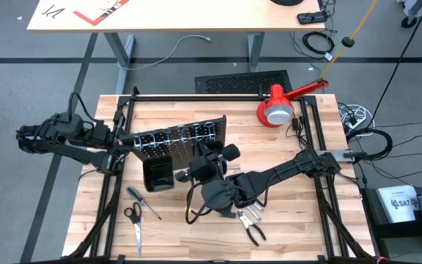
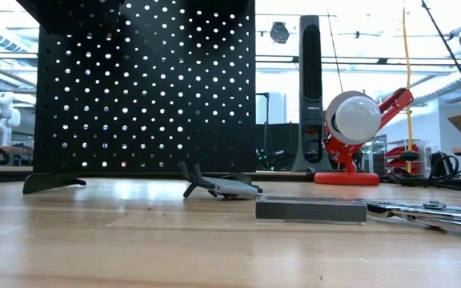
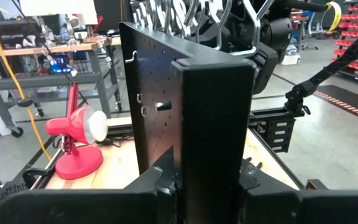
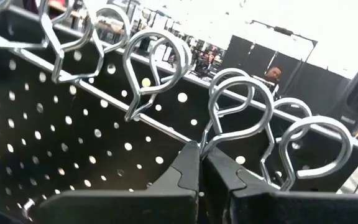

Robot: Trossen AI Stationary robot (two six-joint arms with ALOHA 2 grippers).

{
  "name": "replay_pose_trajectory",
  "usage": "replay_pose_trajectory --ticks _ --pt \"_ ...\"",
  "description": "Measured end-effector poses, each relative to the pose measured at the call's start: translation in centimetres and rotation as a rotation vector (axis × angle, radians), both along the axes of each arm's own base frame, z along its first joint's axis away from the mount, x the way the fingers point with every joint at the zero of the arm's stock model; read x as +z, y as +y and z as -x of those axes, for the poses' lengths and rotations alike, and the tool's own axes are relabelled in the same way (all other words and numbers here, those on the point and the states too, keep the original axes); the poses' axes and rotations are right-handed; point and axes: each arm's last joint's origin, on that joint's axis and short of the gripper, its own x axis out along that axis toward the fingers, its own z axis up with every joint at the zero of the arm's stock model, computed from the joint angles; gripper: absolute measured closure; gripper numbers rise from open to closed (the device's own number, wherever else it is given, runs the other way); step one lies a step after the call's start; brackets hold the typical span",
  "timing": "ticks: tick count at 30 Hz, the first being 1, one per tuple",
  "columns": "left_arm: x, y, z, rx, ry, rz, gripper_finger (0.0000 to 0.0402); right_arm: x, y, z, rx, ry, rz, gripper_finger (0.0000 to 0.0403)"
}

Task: Hang tools onto peg board
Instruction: Assemble the tool holder on the pegboard

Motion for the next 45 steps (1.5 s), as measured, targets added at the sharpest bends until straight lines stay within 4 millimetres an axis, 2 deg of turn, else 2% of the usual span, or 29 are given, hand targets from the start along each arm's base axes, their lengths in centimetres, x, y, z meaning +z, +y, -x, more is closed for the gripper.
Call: replay_pose_trajectory --ticks 6,13,21,34,41,45 --pt "0.0 0.0 0.0 0.015 0.003 0.003 0.0338 -0.6 0.1 -0.4 0.003 -0.154 -0.065 0.0402" --pt "0.0 0.1 0.0 0.027 0.005 0.003 0.0338 -2.1 0.5 -1.2 -0.014 -0.175 -0.070 0.0402" --pt "-0.1 0.1 0.0 0.043 0.009 0.002 0.0338 -2.2 1.6 -0.9 0.006 -0.101 -0.041 0.0402" --pt "-0.1 0.3 0.0 0.096 0.011 -0.003 0.0338 -2.3 1.2 -1.1 0.007 -0.285 -0.120 0.0402" --pt "-0.1 0.3 0.0 0.105 0.017 -0.005 0.0338 -2.3 1.2 -1.1 0.002 -0.236 -0.098 0.0402" --pt "-0.1 0.3 0.0 0.098 0.020 -0.008 0.0338 -1.4 1.2 -1.0 0.001 -0.230 -0.098 0.0402"
